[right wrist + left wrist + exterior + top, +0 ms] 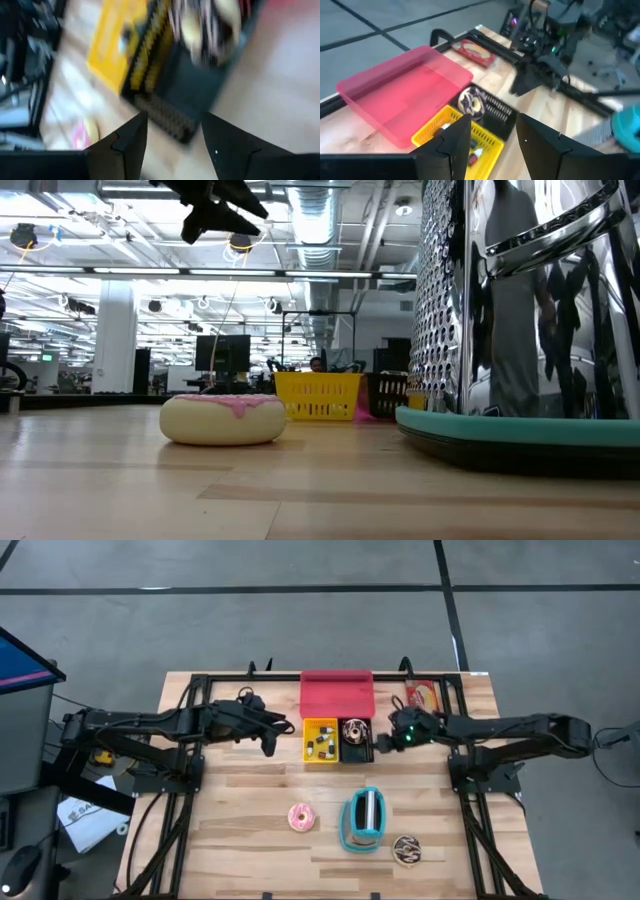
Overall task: Pick & Place Food Item
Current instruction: Put the black donut into the black bin
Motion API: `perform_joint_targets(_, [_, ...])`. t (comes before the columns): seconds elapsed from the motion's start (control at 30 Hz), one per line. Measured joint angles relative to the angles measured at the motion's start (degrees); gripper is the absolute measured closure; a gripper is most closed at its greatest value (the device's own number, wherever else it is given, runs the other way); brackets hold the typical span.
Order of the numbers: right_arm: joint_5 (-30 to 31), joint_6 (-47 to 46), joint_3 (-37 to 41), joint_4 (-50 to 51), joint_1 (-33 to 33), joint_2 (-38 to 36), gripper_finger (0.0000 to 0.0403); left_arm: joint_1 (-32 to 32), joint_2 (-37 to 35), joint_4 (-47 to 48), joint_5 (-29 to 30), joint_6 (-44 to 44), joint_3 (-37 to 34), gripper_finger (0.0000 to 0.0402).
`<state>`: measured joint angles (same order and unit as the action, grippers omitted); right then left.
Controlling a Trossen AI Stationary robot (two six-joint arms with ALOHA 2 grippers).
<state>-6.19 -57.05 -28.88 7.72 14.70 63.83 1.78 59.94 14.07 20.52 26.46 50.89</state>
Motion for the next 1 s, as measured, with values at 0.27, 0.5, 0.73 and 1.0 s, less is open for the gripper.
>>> perform_joint_targets(0.27, [-4.4,-14.6,0.0,16.4,-18.5,-10.0,0.0221,0.0,-2.5,1.7,-1.4,-2.6,0.0,0.0245])
perform_joint_targets(0.5, [-1.8,-34.2,0.0,16.8,-41.6,-11.1,0.0221,-0.8,-3.0,1.7,-1.3,-2.7,-0.1,0.0228])
perform_joint_targets(0.73, [5.5,-46.6,-1.6,10.0,-57.9,-4.9,0.0221,-4.4,-2.8,0.9,-0.3,-4.6,-0.1,0.0220])
perform_joint_targets(1.0, [6.2,-40.2,-12.7,22.1,-61.0,4.9,0.0221,-7.0,-2.8,-0.3,2.3,-4.1,-0.1,0.0219])
